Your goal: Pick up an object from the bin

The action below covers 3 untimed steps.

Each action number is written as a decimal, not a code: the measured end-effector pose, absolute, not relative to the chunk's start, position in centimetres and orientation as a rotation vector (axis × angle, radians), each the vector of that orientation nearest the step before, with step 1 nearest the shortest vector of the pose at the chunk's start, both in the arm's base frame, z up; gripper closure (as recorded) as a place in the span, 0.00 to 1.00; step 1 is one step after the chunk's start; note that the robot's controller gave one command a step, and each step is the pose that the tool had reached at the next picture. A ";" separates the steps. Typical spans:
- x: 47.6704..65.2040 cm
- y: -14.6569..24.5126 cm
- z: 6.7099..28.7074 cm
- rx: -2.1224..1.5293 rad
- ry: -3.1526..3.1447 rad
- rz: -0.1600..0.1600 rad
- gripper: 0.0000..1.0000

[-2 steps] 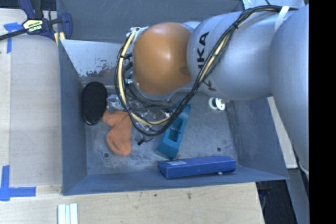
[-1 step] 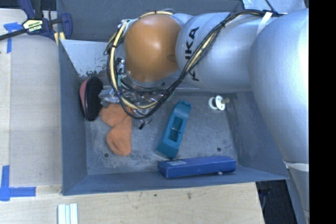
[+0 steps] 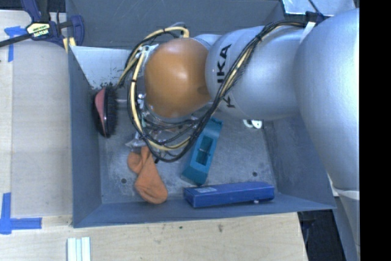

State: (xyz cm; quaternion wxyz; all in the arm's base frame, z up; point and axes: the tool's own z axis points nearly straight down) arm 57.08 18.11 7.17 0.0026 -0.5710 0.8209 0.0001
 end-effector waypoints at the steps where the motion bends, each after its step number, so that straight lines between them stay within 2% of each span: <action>1: 57.1 18.1 7.2 -1.787 2.577 0.001 1.00; 3: 57.1 18.1 8.1 -1.786 2.580 0.001 1.00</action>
Offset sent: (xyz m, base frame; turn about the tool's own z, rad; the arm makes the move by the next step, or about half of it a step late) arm -0.0001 0.0001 0.0246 0.0000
